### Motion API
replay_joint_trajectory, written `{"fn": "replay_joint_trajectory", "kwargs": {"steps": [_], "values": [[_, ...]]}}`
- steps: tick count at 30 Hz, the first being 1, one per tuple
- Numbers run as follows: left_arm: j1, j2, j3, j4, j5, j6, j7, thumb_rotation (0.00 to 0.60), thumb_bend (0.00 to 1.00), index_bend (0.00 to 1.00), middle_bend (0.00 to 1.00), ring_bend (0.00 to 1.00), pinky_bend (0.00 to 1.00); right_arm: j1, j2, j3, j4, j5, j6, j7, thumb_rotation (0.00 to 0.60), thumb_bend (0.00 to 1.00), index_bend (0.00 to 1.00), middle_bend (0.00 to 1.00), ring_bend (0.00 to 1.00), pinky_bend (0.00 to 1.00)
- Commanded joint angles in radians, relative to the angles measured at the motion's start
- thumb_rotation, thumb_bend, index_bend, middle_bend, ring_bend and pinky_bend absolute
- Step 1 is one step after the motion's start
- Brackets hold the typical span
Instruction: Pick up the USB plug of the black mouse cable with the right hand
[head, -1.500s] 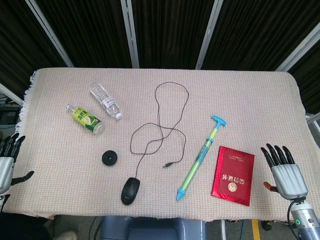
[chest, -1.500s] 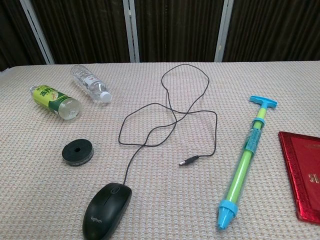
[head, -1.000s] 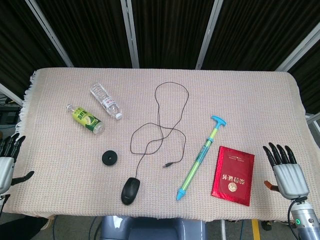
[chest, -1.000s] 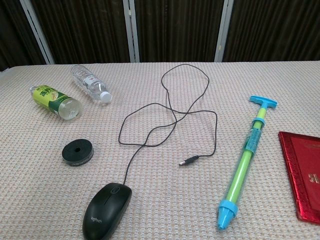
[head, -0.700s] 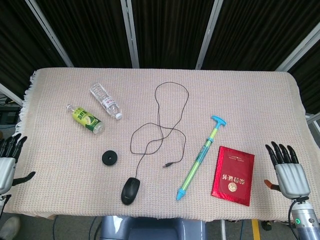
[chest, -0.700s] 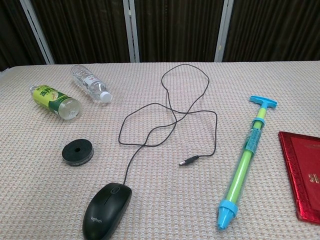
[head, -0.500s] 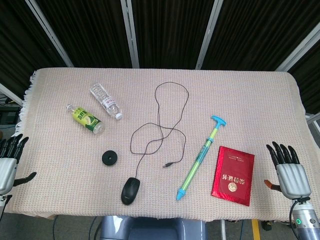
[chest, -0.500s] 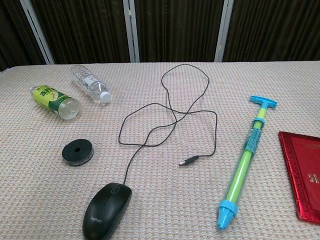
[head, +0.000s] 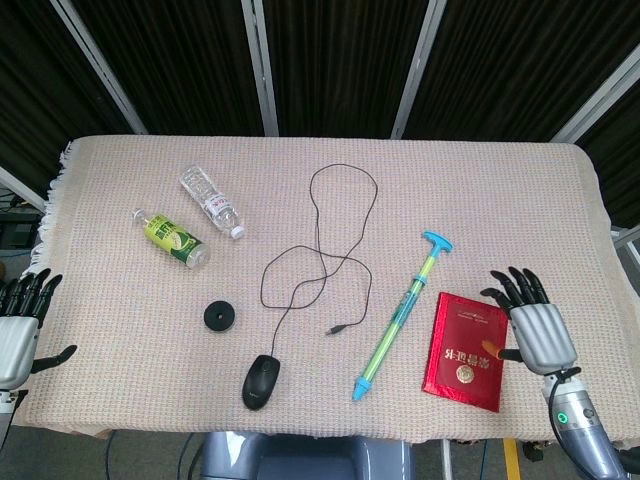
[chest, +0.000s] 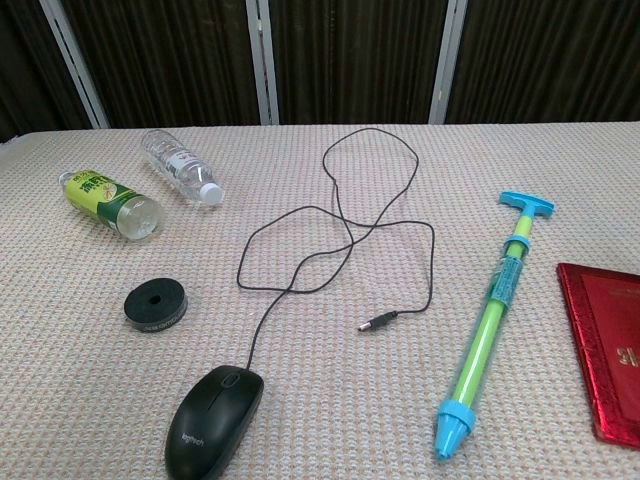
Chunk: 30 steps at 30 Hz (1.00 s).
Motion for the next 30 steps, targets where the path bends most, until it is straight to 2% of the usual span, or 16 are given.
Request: {"fn": "replay_joint_trajectory", "kwargs": {"steps": [1,9,16,30], "values": [[0.000,0.000,0.000,-0.001,0.000,0.000,-0.003,0.600,0.09,0.00,0.00,0.00,0.00,0.062,-0.040,0.033,-0.052,0.044,-0.071,-0.052,0.600,0.06,0.37,0.16,0.00,0.00],[0.001,0.009,0.001,-0.002,-0.002,-0.006,-0.033,0.600,0.09,0.00,0.00,0.00,0.00,0.155,-0.209,0.051,-0.063,0.145,-0.167,-0.226,0.600,0.07,0.42,0.17,0.00,0.00],[0.000,0.015,0.001,-0.005,-0.007,-0.014,-0.054,0.600,0.09,0.00,0.00,0.00,0.00,0.221,-0.387,0.059,-0.011,0.222,-0.202,-0.354,0.600,0.08,0.46,0.17,0.00,0.00],[-0.001,0.021,0.000,-0.013,-0.024,-0.028,-0.064,0.600,0.09,0.00,0.00,0.00,0.00,0.289,-0.549,0.082,0.093,0.296,-0.213,-0.414,0.600,0.13,0.50,0.19,0.00,0.00]]}}
